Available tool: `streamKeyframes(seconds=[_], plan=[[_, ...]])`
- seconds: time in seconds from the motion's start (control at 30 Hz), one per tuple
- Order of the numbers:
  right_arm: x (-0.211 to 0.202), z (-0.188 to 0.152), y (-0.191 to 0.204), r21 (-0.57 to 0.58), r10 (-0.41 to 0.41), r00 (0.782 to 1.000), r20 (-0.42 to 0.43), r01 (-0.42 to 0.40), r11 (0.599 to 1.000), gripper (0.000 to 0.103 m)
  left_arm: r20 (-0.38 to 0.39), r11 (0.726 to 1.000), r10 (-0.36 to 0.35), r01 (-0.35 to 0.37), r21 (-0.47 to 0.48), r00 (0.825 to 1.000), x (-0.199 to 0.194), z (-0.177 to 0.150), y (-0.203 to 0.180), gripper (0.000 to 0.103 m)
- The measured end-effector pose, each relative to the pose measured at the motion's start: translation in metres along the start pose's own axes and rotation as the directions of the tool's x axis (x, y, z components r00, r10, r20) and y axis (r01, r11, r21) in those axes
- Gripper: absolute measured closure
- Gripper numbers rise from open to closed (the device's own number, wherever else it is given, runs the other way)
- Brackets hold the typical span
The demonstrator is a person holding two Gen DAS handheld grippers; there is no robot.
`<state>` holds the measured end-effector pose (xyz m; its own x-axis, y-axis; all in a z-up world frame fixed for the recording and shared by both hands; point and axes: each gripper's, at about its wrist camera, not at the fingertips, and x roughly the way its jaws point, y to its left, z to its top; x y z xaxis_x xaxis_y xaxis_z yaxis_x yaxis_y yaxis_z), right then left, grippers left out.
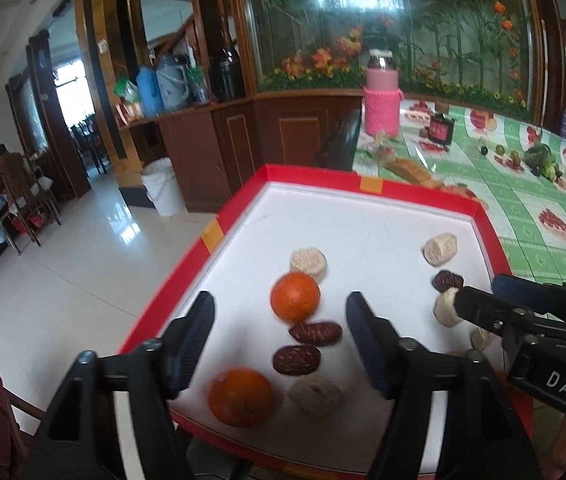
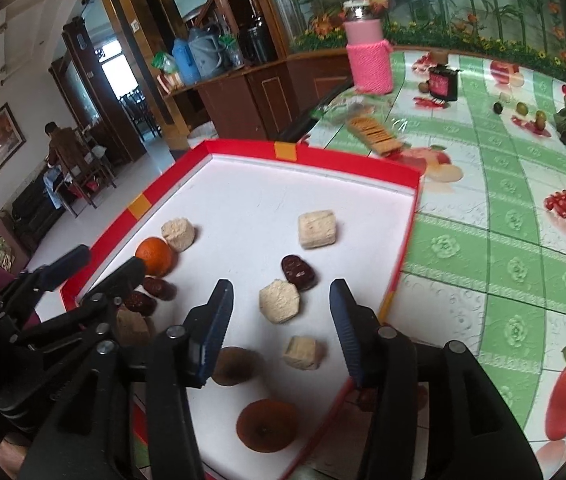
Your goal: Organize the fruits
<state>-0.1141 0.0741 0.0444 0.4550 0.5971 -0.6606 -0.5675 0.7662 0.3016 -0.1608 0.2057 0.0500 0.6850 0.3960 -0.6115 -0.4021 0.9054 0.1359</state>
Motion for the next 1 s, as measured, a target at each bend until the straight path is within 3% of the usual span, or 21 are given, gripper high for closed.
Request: streamKeyframes(seconds=[0.07, 0.2, 0.33, 0.47, 0.63, 0.73, 0.8, 0.9, 1.0], plan=[[-0.004, 0.000, -0.003, 0.003, -0.007, 1.000, 0.008, 0.007, 1.000, 0.045, 0.018, 1.000, 0.014, -0.014, 0.000, 1.000, -0.006, 0.003, 0.001, 0.021], [-0.014, -0.001, -0.009, 0.021, -0.012, 1.000, 0.024, 0.011, 1.000, 0.039, 0.043, 0.999, 0.033, -0.033, -0.007, 0.999, -0.018, 0.009, 0.002, 0.019], [-0.025, 0.000, -0.015, 0.034, -0.027, 0.998, 0.052, 0.025, 0.999, 0.028, 0.075, 0.998, 0.055, -0.053, -0.029, 0.996, -0.032, 0.014, 0.006, 0.000], [-0.039, 0.000, -0.019, 0.036, -0.045, 0.995, 0.090, 0.042, 0.998, 0.023, 0.095, 0.995, 0.081, -0.076, -0.063, 0.992, -0.042, 0.017, 0.011, 0.000], [-0.060, 0.002, -0.021, 0.041, -0.049, 0.988, 0.146, 0.043, 0.998, 0.020, 0.057, 0.981, 0.187, -0.183, -0.069, 0.981, -0.042, 0.020, 0.008, 0.000], [-0.083, 0.001, -0.020, 0.046, -0.067, 0.966, 0.248, 0.058, 0.997, 0.008, 0.038, 0.982, 0.181, -0.179, -0.058, 0.983, -0.042, 0.019, 0.007, 0.000], [-0.100, -0.002, -0.015, 0.033, -0.092, 0.934, 0.344, 0.086, 0.996, 0.000, 0.036, 0.983, 0.171, -0.169, -0.066, 0.985, -0.044, 0.018, 0.008, 0.000], [-0.112, -0.004, -0.007, -0.009, -0.087, 0.907, 0.413, 0.100, 0.995, 0.000, 0.044, 0.986, 0.154, -0.150, -0.074, 0.987, -0.047, 0.019, 0.009, 0.000], [-0.114, -0.006, -0.003, -0.024, -0.052, 0.898, 0.437, 0.069, 0.997, 0.000, 0.059, 0.984, 0.168, -0.164, -0.064, 0.984, -0.049, 0.020, 0.008, 0.000]])
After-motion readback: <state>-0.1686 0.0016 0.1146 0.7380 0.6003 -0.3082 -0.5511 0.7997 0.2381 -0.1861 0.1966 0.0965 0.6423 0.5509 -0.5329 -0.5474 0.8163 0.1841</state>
